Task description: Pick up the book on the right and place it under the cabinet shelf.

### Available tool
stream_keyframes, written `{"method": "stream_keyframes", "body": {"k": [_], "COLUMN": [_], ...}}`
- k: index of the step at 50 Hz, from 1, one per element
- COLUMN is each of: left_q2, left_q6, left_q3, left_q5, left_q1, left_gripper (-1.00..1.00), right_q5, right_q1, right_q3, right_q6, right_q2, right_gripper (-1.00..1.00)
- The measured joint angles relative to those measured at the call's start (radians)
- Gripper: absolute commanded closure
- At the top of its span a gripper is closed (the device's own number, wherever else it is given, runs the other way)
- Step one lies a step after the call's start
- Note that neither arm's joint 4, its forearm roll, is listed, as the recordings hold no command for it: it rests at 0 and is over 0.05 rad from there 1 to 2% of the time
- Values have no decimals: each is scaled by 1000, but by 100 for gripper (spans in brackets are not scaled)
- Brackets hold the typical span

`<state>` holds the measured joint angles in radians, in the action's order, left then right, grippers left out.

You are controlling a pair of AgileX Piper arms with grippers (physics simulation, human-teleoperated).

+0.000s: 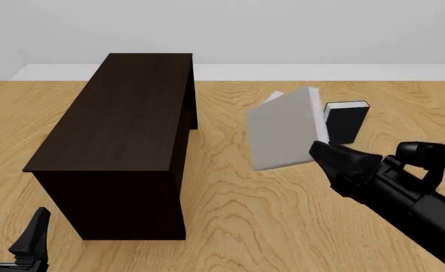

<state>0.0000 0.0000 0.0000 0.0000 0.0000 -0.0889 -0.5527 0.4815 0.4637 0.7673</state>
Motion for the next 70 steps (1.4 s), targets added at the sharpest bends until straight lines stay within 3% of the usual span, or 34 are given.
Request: {"method": "stream_keyframes", "body": {"k": [18, 36, 70], "left_q2": [0, 0, 0], "left_q6": [0, 0, 0], "left_q3": [0, 0, 0], "left_q5": [0, 0, 0], "left_q1": [0, 0, 0], "left_gripper": [-100, -100, -100], "right_q5": [-222, -401, -838], "right_q1": [-30, -55, -51], "right_q3": [-91, -144, -287], "right_q6": [111, 178, 309], "right_q2": [82, 170, 414], "right_gripper": [100, 100, 100]}}
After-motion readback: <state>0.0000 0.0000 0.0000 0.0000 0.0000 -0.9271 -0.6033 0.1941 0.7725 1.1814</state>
